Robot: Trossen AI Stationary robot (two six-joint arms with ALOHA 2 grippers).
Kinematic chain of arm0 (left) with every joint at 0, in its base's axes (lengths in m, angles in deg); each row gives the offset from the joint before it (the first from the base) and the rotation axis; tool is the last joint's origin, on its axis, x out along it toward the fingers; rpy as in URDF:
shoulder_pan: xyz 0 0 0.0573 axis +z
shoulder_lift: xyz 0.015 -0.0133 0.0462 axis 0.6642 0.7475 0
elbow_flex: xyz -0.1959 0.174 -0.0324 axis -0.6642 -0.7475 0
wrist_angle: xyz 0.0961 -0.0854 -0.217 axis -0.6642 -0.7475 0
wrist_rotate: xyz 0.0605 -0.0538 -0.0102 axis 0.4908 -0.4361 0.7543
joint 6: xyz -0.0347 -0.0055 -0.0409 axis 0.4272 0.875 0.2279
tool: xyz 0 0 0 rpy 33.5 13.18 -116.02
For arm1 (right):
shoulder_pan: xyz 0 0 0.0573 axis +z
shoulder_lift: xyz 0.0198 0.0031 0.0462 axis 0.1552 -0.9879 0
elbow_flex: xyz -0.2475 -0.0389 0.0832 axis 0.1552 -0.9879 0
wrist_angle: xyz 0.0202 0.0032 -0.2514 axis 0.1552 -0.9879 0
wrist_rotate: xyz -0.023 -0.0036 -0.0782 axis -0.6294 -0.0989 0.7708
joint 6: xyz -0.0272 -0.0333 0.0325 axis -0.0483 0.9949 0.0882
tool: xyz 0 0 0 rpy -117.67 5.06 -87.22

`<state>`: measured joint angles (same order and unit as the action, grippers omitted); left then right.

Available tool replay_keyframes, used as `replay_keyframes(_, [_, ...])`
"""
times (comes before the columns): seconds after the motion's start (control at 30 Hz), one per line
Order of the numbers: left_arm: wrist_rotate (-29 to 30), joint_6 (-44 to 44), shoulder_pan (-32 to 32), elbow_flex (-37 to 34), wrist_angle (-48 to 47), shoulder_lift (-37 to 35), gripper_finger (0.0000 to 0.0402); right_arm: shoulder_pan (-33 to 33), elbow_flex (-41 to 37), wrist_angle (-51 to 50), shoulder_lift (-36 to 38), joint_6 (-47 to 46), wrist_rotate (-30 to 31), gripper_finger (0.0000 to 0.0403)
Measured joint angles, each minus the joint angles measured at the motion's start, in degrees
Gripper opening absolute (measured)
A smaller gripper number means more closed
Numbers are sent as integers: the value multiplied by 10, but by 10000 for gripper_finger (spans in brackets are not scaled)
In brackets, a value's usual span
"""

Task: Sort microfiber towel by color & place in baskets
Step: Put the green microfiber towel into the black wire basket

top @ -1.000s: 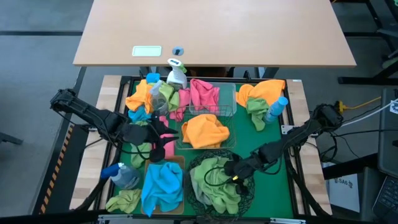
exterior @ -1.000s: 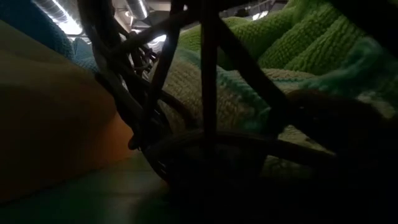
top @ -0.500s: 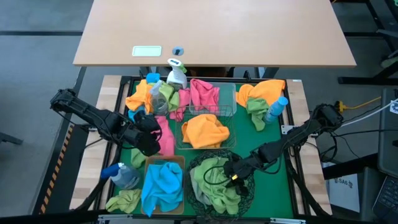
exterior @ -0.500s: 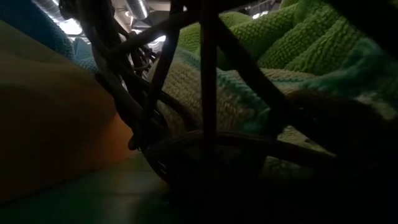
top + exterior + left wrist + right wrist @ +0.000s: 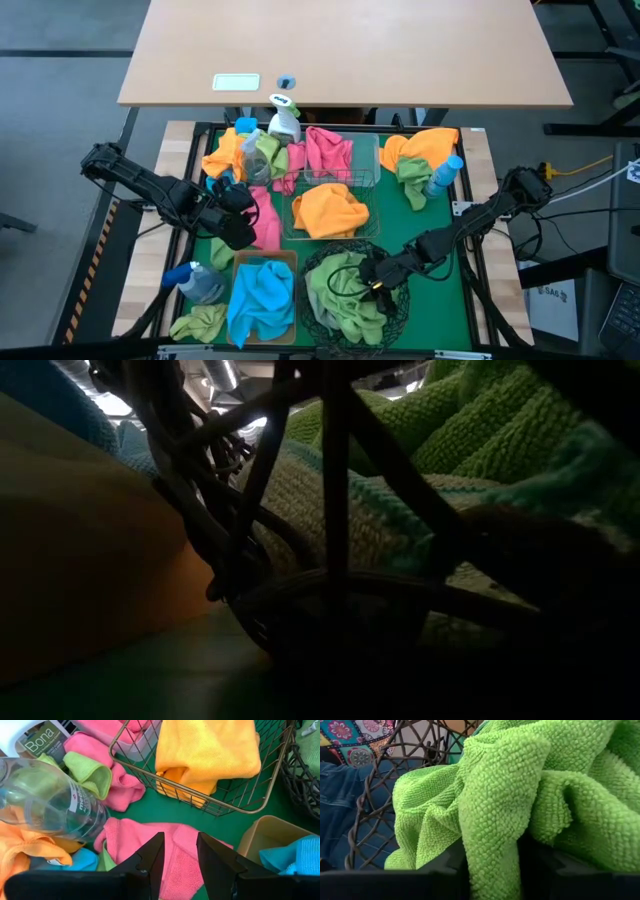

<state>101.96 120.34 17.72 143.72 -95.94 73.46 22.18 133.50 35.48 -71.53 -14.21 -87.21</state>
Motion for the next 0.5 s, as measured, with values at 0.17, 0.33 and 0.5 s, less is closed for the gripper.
replay_keyframes(0.17, [1, -1, 0, 0, 0, 0, 110, 0, 22, -5, 5, 0, -42, 131])
replay_keyframes(0.33, [1, -2, 0, 0, 1, 0, 110, 0, 61, -32, 10, 20, -49, 131])
replay_keyframes(0.5, [1, -2, 0, 0, 1, 0, 110, 0, 82, -74, 14, 30, -47, 131])
